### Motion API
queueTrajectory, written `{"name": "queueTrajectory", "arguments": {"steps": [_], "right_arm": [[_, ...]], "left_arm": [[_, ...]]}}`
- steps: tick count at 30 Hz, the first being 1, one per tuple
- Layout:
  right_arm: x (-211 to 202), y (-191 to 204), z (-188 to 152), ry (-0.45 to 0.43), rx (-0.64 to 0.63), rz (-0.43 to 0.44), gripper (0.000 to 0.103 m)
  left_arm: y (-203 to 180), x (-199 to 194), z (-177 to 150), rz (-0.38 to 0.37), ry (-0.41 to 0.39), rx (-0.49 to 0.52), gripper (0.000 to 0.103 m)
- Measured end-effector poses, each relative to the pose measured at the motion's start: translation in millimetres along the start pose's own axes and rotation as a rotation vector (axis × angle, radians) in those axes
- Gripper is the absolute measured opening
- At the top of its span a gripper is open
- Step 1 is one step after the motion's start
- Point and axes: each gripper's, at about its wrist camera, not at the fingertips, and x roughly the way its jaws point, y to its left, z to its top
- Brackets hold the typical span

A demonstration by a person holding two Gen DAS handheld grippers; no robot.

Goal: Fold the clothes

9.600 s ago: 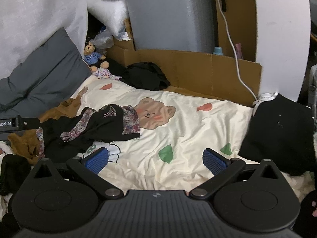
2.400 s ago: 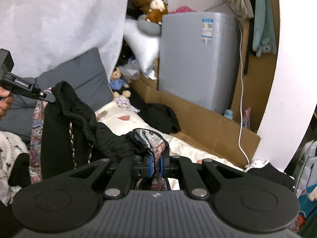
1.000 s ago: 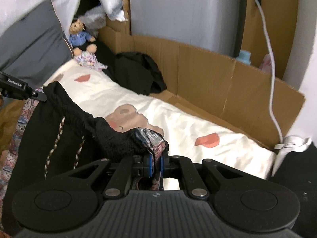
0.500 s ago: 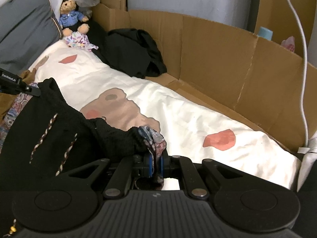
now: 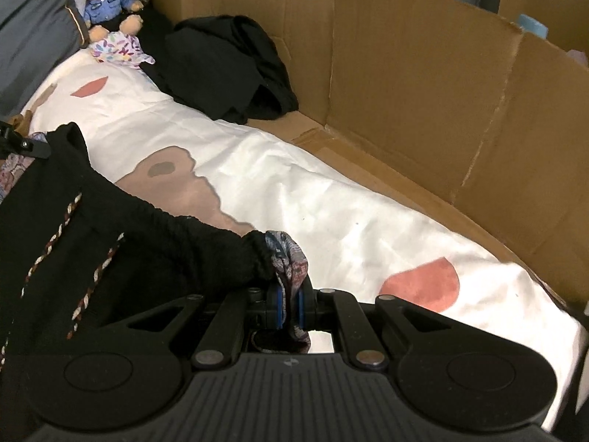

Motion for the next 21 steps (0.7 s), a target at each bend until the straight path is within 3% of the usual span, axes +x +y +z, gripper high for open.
{"name": "queueTrajectory", "arguments": {"steps": [7, 9, 10, 11, 13, 14, 16, 19, 21], "right_arm": [[27.5, 4.3, 22.7, -0.001, -0.014, 0.031, 0.008], [42.1, 9.1, 29.1, 0.015, -0.009, 0.033, 0.009], [47.0, 10.3, 29.5, 0.025, -0.006, 0.033, 0.011], [57.3, 10.2, 29.3, 0.047, 0.011, 0.039, 0.012], [65.1, 6.5, 27.6, 0.047, 0.049, 0.059, 0.024], [65.3, 1.5, 27.0, 0.037, 0.076, 0.076, 0.027], [59.4, -3.3, 26.3, 0.031, 0.087, 0.079, 0.049], [44.2, -11.5, 22.3, 0.011, 0.094, 0.095, 0.062], [34.7, -15.6, 18.3, 0.008, 0.099, 0.102, 0.063]], "left_arm": [[23.4, 14.6, 3.5, 0.072, -0.012, -0.016, 0.009], [29.2, 24.4, 1.4, 0.089, 0.016, -0.027, 0.011], [32.3, 28.1, -0.1, 0.102, 0.028, -0.050, 0.019], [35.7, 31.0, -1.7, 0.117, 0.036, -0.084, 0.033], [41.2, 34.2, -4.6, 0.140, 0.044, -0.139, 0.046], [41.7, 33.0, -5.6, 0.138, 0.044, -0.143, 0.047], [41.0, 29.7, -6.8, 0.143, 0.053, -0.119, 0.049], [41.7, 17.1, -7.7, 0.147, 0.050, -0.116, 0.053], [42.3, 6.3, -7.9, 0.150, 0.051, -0.121, 0.053]]}}
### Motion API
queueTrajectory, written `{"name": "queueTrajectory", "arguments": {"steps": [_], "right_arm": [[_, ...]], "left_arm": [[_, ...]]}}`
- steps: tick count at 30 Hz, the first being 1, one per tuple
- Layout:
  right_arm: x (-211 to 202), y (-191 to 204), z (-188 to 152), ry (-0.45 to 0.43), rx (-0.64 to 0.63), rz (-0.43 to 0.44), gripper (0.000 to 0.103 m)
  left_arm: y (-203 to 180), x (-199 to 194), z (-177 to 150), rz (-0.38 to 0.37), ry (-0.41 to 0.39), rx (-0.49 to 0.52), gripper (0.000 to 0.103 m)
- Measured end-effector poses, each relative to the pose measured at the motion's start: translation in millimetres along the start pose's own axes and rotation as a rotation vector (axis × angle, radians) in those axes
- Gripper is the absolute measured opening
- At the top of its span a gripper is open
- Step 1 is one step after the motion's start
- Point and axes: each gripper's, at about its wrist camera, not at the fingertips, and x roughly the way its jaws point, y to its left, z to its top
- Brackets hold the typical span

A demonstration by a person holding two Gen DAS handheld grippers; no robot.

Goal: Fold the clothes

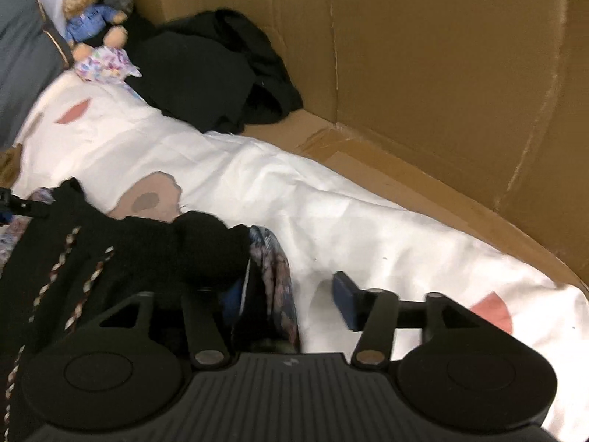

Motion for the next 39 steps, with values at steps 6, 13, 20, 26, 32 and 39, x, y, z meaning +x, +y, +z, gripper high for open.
{"name": "queueTrajectory", "arguments": {"steps": [6, 13, 20, 26, 32, 39], "right_arm": [[-38.2, -6.1, -14.7, -0.003, 0.026, 0.004, 0.063], [-95.2, -2.2, -27.8, -0.019, 0.050, -0.001, 0.063], [-166.4, 4.1, -48.4, -0.048, 0.026, -0.081, 0.063], [-226.6, 3.7, -61.4, -0.086, 0.052, -0.097, 0.063], [-278.3, 2.4, -77.6, -0.148, 0.103, -0.136, 0.062], [-324.4, 2.0, -107.0, -0.188, 0.138, -0.137, 0.062]], "left_arm": [[2.4, -40.5, 2.1, 0.003, -0.014, -0.010, 0.053], [-11.1, -106.2, 1.1, -0.014, -0.044, 0.024, 0.058], [-20.4, -161.2, -11.1, 0.005, -0.061, -0.039, 0.060], [-42.0, -207.4, -30.8, -0.043, -0.078, -0.008, 0.061], [-59.8, -242.9, -58.9, -0.093, -0.092, 0.006, 0.061], [-71.7, -264.4, -100.5, -0.122, -0.087, -0.041, 0.061]]}}
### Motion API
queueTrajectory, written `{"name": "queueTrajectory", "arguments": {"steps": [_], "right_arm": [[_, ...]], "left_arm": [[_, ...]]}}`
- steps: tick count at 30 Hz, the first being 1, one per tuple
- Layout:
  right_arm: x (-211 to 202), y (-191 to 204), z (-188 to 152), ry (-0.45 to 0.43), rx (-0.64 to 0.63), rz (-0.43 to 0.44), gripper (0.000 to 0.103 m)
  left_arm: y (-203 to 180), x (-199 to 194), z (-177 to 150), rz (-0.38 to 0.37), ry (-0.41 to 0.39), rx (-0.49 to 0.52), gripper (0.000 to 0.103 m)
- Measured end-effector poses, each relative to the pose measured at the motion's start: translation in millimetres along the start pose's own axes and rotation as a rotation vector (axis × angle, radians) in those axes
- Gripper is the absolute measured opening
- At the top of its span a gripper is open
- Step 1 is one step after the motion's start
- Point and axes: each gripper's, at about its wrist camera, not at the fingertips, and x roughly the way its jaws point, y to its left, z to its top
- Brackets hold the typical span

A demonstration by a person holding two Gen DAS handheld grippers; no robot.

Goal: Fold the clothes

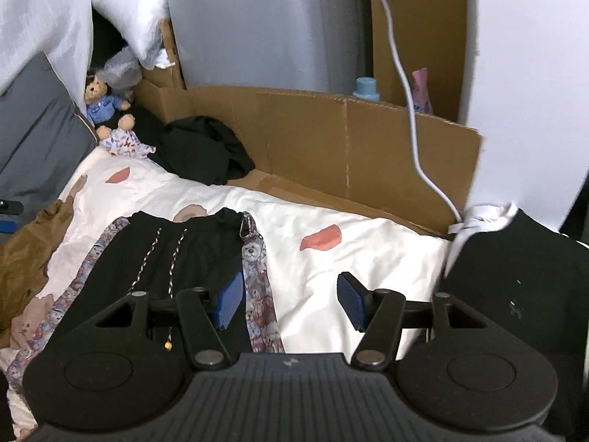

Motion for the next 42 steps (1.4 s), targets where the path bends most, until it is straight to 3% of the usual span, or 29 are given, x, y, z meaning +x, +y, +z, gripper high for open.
{"name": "queueTrajectory", "arguments": {"steps": [6, 9, 17, 27, 40, 42], "right_arm": [[-33.7, -11.1, -28.7, -0.018, 0.035, -0.029, 0.062], [-40.7, -11.3, -44.9, 0.008, 0.042, -0.014, 0.053], [-47.6, -15.5, -91.3, 0.064, 0.057, -0.008, 0.053], [-25.3, -31.5, -146.6, 0.151, 0.122, 0.007, 0.053], [35.1, -48.9, -202.7, 0.286, 0.193, 0.024, 0.052], [38.9, -48.8, -204.1, 0.296, 0.196, 0.042, 0.046]], "left_arm": [[-20.3, -8.4, -43.6, -0.002, 0.037, 0.042, 0.061], [-25.8, -8.8, -67.1, -0.011, 0.062, 0.034, 0.061], [-24.3, -1.4, -138.7, -0.023, 0.175, -0.029, 0.060], [-29.2, 16.6, -210.1, -0.018, 0.267, -0.029, 0.060], [-11.2, 42.6, -265.3, 0.080, 0.359, 0.009, 0.060], [-6.3, 46.2, -271.0, 0.087, 0.367, -0.004, 0.060]]}}
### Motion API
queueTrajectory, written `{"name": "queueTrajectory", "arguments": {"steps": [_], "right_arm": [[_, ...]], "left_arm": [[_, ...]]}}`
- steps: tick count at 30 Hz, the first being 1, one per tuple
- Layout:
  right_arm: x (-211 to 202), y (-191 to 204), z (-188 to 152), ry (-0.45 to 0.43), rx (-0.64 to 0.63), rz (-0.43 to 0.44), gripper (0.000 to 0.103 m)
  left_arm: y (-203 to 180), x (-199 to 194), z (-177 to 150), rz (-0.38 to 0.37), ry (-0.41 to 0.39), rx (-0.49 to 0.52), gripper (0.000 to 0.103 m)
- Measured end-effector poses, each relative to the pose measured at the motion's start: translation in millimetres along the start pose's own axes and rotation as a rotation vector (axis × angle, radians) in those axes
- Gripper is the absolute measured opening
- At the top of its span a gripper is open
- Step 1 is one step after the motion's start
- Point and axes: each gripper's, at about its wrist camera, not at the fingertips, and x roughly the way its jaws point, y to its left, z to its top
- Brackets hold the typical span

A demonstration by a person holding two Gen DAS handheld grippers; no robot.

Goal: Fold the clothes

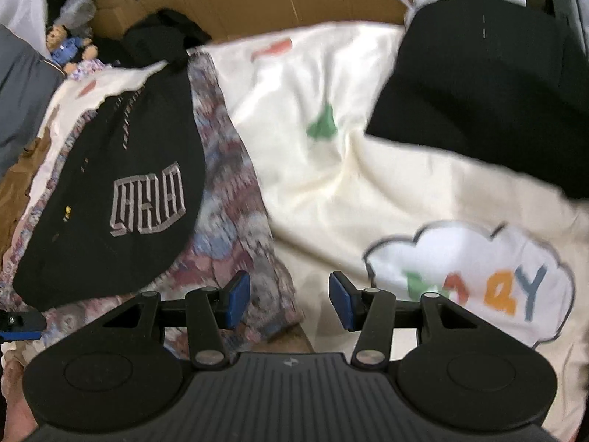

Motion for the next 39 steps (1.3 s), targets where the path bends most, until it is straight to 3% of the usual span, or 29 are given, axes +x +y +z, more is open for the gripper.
{"name": "queueTrajectory", "arguments": {"steps": [2, 4, 9, 10, 11, 12, 17, 19, 22, 31, 32, 34, 39], "right_arm": [[-0.6, 1.9, 1.7, -0.007, -0.006, 0.019, 0.042], [0.8, 1.5, 2.0, -0.006, -0.001, 0.041, 0.028], [3.9, 0.1, -0.5, 0.014, -0.003, 0.050, 0.006], [2.2, -0.2, -0.1, 0.008, -0.002, 0.057, 0.004], [-1.4, 0.1, 0.5, -0.004, -0.002, 0.060, 0.004], [-5.0, 0.5, 1.1, -0.015, -0.001, 0.062, 0.003], [-29.3, 3.1, 8.5, -0.099, 0.000, 0.073, 0.003], [-36.2, 1.5, 12.3, -0.118, 0.014, 0.070, 0.000], [-48.9, 0.6, 19.1, -0.158, 0.014, 0.020, 0.000], [-25.2, 0.3, 17.0, -0.068, 0.058, 0.079, 0.010], [-18.4, 4.1, 14.5, -0.049, 0.056, 0.090, 0.014], [-8.1, 9.7, 10.6, -0.020, 0.052, 0.107, 0.041], [12.4, 22.4, 2.0, 0.046, -0.009, 0.077, 0.047]], "left_arm": [[1.5, 5.7, -4.9, -0.014, -0.003, -0.018, 0.060], [3.0, 10.4, -9.2, -0.052, -0.003, -0.021, 0.060], [2.8, 24.4, -15.7, -0.102, -0.007, -0.018, 0.059], [3.9, 27.1, -16.8, -0.123, -0.008, -0.024, 0.046], [4.6, 28.7, -17.0, -0.130, -0.007, -0.027, 0.020], [6.5, 29.0, -17.4, -0.135, -0.006, -0.035, 0.009], [15.0, 6.8, -11.6, -0.163, -0.065, -0.061, 0.005], [17.9, -12.2, -4.6, -0.142, -0.106, -0.071, 0.004], [23.5, -30.6, 3.1, -0.125, -0.148, -0.091, 0.004], [30.1, -39.8, 11.8, -0.071, -0.206, -0.115, 0.004], [29.4, -39.1, 11.7, -0.069, -0.206, -0.116, 0.004], [29.9, -39.3, 10.9, -0.062, -0.203, -0.111, 0.005], [31.9, -38.3, 9.8, -0.065, -0.197, -0.112, 0.005]]}}
